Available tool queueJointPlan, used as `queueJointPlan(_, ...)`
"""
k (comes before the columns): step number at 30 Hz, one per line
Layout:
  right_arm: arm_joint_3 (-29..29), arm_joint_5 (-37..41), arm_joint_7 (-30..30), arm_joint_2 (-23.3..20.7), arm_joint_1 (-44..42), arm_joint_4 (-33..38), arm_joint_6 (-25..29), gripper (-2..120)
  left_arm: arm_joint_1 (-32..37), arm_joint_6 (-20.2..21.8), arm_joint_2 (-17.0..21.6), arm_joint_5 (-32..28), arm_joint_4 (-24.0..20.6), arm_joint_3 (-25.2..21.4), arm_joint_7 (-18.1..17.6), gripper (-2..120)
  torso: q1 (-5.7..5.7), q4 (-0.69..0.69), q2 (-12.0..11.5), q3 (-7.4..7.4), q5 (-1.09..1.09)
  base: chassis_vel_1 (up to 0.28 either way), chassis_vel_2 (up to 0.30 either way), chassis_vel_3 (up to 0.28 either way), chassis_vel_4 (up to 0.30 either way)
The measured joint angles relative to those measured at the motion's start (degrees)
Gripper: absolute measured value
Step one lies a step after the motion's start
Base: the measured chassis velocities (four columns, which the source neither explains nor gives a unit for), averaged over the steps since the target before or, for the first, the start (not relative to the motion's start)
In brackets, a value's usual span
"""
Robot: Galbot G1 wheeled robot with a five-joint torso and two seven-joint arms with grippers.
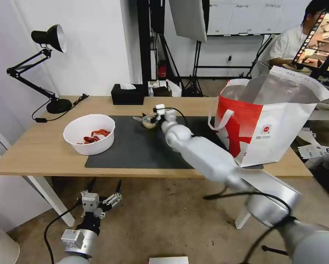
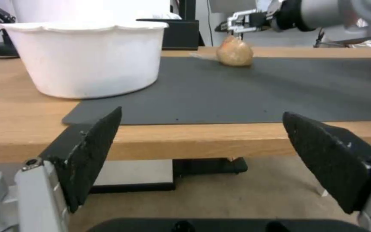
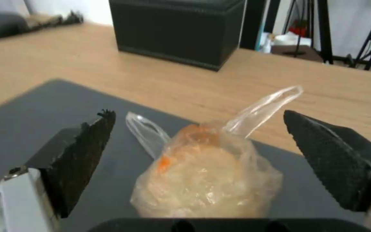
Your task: Pick up the trash from the table and place it into the takeout bag.
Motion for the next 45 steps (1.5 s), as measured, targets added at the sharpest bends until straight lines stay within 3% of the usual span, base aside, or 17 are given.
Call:
queueJointPlan(4, 0.2, -1.9, -3.5, 2.6, 2.0, -6.1, -1.5, 100, 0.0, -0.4, 0.2, -0.1, 0.5, -0.1, 0.0, 100, 0.00, -0.02, 0.0, 0.00, 0.01, 0.000, 0.000, 0.000, 0.000)
queueJointPlan(20, 0.1, -2.7, -7.0, 2.3, 1.8, -7.3, -6.9, 99, 0.4, -1.1, 0.3, -0.1, 0.7, 0.2, 0.0, 100, 0.00, -0.02, 0.0, -0.01, 0.02, 0.000, 0.000, 0.000, 0.000)
queueJointPlan(37, 0.2, -1.8, -7.7, 2.1, 0.8, -6.2, -7.5, 43, 0.9, -1.9, 0.4, 0.0, 0.4, -0.1, 0.0, 100, -0.01, -0.02, 0.0, -0.01, 0.02, 0.000, 0.000, 0.000, 0.000)
queueJointPlan(42, 0.2, -2.1, -7.6, 2.0, 0.0, -5.5, -7.1, 20, 1.0, -2.0, 0.5, 0.0, 0.3, -0.1, -0.1, 100, -0.01, -0.02, 0.0, -0.01, 0.02, 0.000, 0.000, 0.000, 0.000)
queueJointPlan(45, 0.2, -2.1, -7.5, 1.7, -0.3, -4.9, -7.1, 14, 1.0, -2.0, 0.5, -0.1, 0.2, -0.1, 0.0, 100, -0.01, -0.02, 0.0, -0.01, 0.02, 0.000, 0.000, 0.000, 0.000)
